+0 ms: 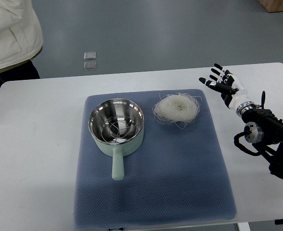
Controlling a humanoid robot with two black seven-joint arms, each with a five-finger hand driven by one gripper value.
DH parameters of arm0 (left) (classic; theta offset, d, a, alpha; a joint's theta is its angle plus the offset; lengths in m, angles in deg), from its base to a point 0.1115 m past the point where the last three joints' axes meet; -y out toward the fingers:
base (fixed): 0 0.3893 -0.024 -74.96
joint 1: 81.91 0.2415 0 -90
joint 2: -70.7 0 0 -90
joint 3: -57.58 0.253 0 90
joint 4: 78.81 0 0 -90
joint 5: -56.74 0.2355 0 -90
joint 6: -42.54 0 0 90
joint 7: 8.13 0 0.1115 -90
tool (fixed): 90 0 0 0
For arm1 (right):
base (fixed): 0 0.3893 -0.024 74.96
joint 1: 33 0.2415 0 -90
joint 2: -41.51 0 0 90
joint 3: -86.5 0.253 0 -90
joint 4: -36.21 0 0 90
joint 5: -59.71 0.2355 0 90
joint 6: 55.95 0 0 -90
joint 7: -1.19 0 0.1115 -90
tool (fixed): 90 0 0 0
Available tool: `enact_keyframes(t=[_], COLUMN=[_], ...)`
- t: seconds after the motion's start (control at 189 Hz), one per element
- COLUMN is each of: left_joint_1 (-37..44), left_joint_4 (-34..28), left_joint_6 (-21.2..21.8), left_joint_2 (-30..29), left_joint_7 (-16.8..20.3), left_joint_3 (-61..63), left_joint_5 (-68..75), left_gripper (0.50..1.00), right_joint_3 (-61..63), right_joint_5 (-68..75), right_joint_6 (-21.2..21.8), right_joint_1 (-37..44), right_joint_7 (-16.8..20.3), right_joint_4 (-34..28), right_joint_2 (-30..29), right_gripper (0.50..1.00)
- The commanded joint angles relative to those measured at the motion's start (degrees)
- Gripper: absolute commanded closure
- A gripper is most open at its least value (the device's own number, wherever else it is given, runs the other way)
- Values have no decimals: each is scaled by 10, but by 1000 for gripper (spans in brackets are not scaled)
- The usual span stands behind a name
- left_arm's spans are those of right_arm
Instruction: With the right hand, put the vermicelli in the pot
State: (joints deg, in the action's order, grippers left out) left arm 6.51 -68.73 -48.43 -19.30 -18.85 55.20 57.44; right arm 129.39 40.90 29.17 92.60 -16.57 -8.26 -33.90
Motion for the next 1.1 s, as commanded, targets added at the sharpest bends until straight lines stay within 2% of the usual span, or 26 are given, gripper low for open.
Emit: enact_keyframes(t=[0.0, 0.941, 1.094], left_joint_1=[0, 0, 0], left_joint_4=[0, 0, 0], left_joint_6=[0, 0, 0], left_joint_2=[0, 0, 0], left_joint_7=[0, 0, 0], left_joint_3=[0, 0, 0], left_joint_5=[0, 0, 0], left_gripper=[500, 500, 500], right_joint_3=[1, 3, 3], right_joint_5=[0, 0, 0], right_joint_6=[0, 0, 15], right_joint_1=[0, 3, 4], right_joint_7=[0, 0, 0], right_joint_4=[0, 0, 0], right_joint_2=[0, -2, -2], right_gripper=[572, 572, 570])
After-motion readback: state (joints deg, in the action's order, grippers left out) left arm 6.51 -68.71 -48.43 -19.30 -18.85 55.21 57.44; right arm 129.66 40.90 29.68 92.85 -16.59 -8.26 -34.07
